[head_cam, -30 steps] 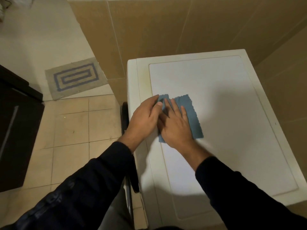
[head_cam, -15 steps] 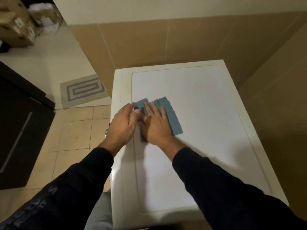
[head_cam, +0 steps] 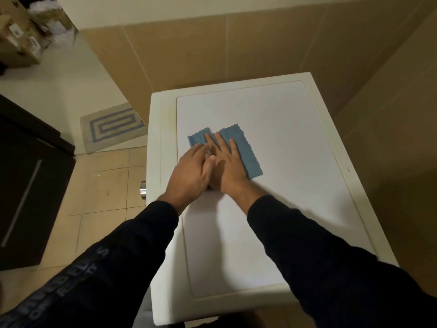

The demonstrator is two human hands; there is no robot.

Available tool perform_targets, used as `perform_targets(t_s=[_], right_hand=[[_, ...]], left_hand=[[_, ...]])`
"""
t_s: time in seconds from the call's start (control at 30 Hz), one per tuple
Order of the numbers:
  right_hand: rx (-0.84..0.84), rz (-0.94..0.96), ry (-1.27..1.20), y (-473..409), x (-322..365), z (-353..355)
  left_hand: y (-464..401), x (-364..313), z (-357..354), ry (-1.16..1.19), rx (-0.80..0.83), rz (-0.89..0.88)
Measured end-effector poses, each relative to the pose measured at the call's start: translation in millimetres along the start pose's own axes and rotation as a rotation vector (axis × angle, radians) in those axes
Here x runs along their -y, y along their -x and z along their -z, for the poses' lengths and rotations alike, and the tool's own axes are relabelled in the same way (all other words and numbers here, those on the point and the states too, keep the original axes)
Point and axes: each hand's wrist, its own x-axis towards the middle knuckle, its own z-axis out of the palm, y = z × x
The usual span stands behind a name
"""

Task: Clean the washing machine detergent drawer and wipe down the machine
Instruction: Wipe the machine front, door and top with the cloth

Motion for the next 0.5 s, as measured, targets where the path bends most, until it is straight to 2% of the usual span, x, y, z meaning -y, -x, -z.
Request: perform_targets(t_s=[0.07, 0.17, 0.33, 0.4, 0.5], right_hand=[[-0.044, 0.018, -0.057, 17, -21, -2], [-0.079, -0.062, 0.015, 8, -53, 1], [-0.071, -0.239, 0.008, -30, -38, 4], [-0.050, -0.226, 0.011, -28, -35, 4], [-0.041, -0.109, 0.014, 3, -36, -1]], left_hand=[[0, 4, -2, 0.000, 0.008, 0.010], [4, 9, -1, -0.011, -0.002, 0.063], [9, 9, 5, -0.032, -0.004, 0.072], [6, 4, 2, -0.035, 0.004, 0.048], [2, -5, -4, -0.002, 0.017, 0.005]])
